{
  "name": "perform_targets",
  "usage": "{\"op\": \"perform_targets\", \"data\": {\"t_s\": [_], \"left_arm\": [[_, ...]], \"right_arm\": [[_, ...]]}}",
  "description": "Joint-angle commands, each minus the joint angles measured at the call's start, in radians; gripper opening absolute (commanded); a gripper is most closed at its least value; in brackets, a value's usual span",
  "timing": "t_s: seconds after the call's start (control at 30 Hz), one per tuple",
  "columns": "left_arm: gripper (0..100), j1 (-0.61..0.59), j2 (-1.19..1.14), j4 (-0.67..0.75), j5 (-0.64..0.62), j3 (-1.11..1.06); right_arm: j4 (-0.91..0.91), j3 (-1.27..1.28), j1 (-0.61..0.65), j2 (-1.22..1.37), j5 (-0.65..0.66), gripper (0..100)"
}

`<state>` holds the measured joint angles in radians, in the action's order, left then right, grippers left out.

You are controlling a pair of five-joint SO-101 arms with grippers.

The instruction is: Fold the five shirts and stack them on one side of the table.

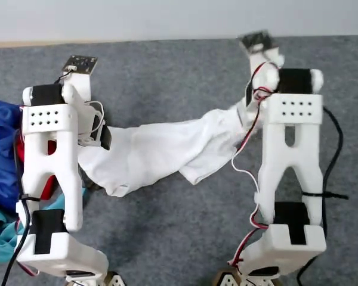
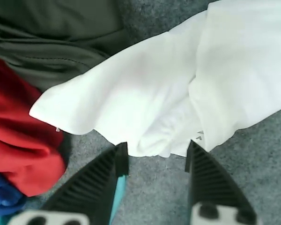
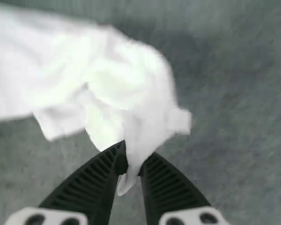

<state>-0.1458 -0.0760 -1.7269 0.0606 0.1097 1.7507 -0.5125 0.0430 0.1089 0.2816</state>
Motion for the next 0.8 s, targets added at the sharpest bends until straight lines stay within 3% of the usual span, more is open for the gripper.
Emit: {"op": "perform_targets", "data": {"t_s": [0.0, 0.2, 0.4, 0.57, 0.77], "left_arm": [[21, 0.009, 0.055, -0.017, -0.002, 0.007], [21, 0.011, 0.157, -0.011, 0.002, 0.007], [21, 0.057, 0.319, 0.011, 0.003, 0.013], [21, 0.083, 0.436, 0.011, 0.003, 0.013], [21, 0.081, 0.548, 0.011, 0.003, 0.013]], "right_arm": [[0.025, -0.201, 0.008, -0.064, 0.06, 1.0], [0.001, -0.525, 0.013, -0.062, 0.164, 1.0], [0.002, -0.666, 0.073, -0.073, 0.235, 1.0], [-0.044, -0.796, 0.196, -0.081, 0.388, 1.0], [-0.101, -0.939, 0.236, -0.081, 0.549, 1.0]]}}
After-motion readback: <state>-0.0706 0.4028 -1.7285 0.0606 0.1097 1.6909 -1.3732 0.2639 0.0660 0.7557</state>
